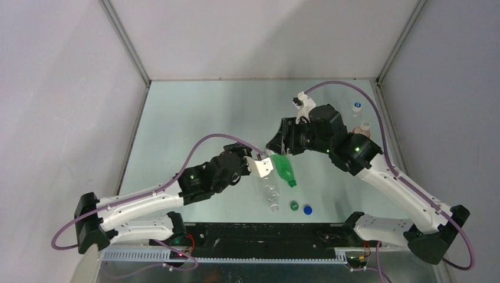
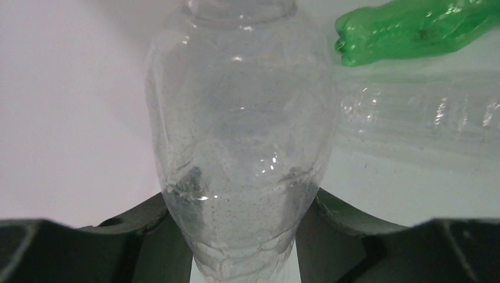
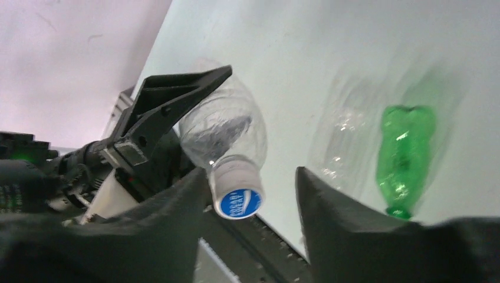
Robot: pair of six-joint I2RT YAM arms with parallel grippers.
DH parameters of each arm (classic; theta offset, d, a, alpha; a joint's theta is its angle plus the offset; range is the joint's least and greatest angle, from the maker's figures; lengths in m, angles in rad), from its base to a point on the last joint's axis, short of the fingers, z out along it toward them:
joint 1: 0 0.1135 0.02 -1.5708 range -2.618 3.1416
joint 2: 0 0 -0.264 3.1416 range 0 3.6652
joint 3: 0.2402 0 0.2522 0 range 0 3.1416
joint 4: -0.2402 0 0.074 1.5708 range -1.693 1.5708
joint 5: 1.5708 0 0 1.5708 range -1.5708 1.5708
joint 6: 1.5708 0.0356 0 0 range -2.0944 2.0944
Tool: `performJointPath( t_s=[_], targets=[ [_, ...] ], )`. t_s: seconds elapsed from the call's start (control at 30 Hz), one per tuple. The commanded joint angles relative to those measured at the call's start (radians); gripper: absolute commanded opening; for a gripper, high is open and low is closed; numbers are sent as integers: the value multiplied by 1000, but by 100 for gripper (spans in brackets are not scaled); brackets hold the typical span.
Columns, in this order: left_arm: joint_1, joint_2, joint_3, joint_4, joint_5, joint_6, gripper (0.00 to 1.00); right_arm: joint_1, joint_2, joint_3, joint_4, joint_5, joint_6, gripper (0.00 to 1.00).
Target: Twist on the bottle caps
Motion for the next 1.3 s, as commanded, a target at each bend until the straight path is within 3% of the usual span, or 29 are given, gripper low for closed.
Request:
performJointPath(
  t_s=[0.0, 0.13, 0.27, 0.37, 0.6, 1.07, 1.1, 1.13, 1.2, 1.27],
  targets=[
    [43, -37, 6, 50, 169, -81, 30, -20, -101, -52, 187, 42, -310, 73],
    [133, -41, 90, -131, 389, -161, 30, -37, -193, -123, 244, -170, -704, 87],
    [201, -39, 162, -277, 631, -162, 30, -52, -243, -138, 169, -393, -1030, 87],
    [243, -26, 208, -335, 775, -149, 31, -63, -254, -137, 149, -498, -1129, 85],
    [255, 45, 303, -473, 888, -100, 31, -68, -231, -134, 167, -613, -1174, 69],
    [255, 78, 334, -463, 938, -105, 31, -70, -166, -109, 134, -664, -1147, 41],
    [255, 79, 336, -458, 937, -107, 31, -70, -164, -109, 140, -666, -1136, 33],
    [255, 79, 335, -456, 934, -111, 31, -70, -160, -109, 154, -668, -1102, 18],
    [254, 78, 329, -440, 915, -133, 31, -69, -153, -109, 189, -641, -1002, 2],
    [251, 66, 306, -383, 864, -181, 30, -59, -142, -109, 237, -526, -830, 0]
  ],
)
